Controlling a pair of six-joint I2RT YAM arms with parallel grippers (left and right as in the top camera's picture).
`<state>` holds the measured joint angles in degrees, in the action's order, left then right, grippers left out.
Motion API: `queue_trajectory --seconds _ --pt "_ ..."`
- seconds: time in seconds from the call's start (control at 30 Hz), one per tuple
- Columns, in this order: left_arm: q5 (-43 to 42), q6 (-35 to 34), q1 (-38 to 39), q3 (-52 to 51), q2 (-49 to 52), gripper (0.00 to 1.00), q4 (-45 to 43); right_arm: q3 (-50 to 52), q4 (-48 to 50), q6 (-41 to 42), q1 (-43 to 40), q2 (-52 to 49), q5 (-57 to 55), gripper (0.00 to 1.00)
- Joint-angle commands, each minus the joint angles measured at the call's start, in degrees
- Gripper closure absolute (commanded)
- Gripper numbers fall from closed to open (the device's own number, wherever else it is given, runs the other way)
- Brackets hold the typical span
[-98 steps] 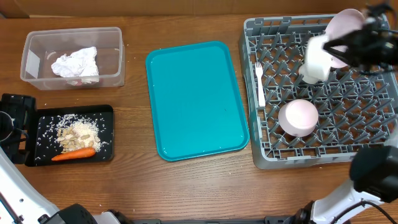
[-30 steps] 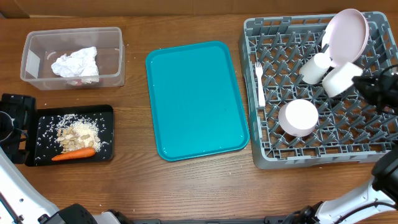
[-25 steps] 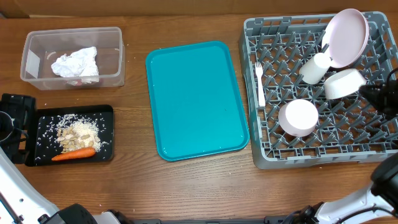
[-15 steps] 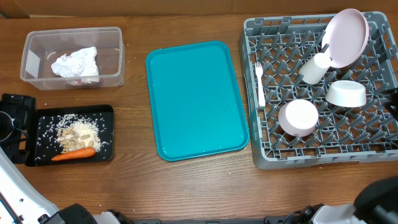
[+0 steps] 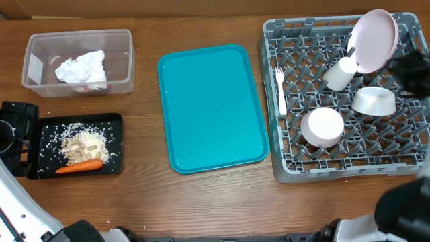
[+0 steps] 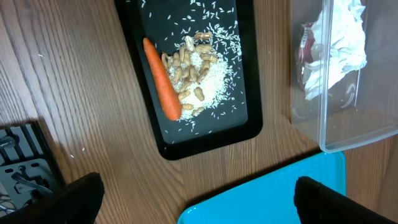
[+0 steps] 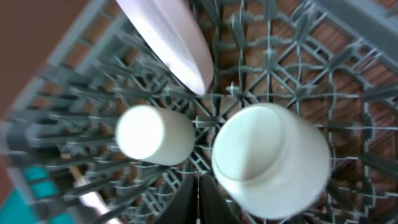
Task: Sort waste into correct bins and load items into the dishwasher rack
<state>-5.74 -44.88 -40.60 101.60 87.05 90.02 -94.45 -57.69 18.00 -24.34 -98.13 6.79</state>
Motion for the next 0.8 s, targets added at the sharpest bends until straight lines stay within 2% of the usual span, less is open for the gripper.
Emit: queue_trajectory --seconds 0.0,0.13,0.5,0.53,0.77 --pt "0.35 -0.55 0.11 -0.26 -0.04 0.0 -0.11 0.15 -0.55 0.31 3.37 -5.62 -11.78 0.95" --pt "0.35 -0.55 0.11 -0.26 -0.04 0.0 -0.11 0.15 -2.38 0.31 4.04 -8.5 -15.19 0.95" --pt "0.35 -0.55 0.11 -0.26 -0.04 0.0 -0.11 0.15 -6.82 0.33 3.04 -8.59 -15.32 0.93" --pt "0.35 -0.55 0.11 -0.26 -0.04 0.0 -0.11 0.15 -6.78 0.33 3.04 -8.59 -15.3 0.96" --pt "0.35 -0.55 0.11 -0.26 -0.04 0.0 -0.11 0.15 -3.72 0.26 3.04 -8.59 -13.9 0.96"
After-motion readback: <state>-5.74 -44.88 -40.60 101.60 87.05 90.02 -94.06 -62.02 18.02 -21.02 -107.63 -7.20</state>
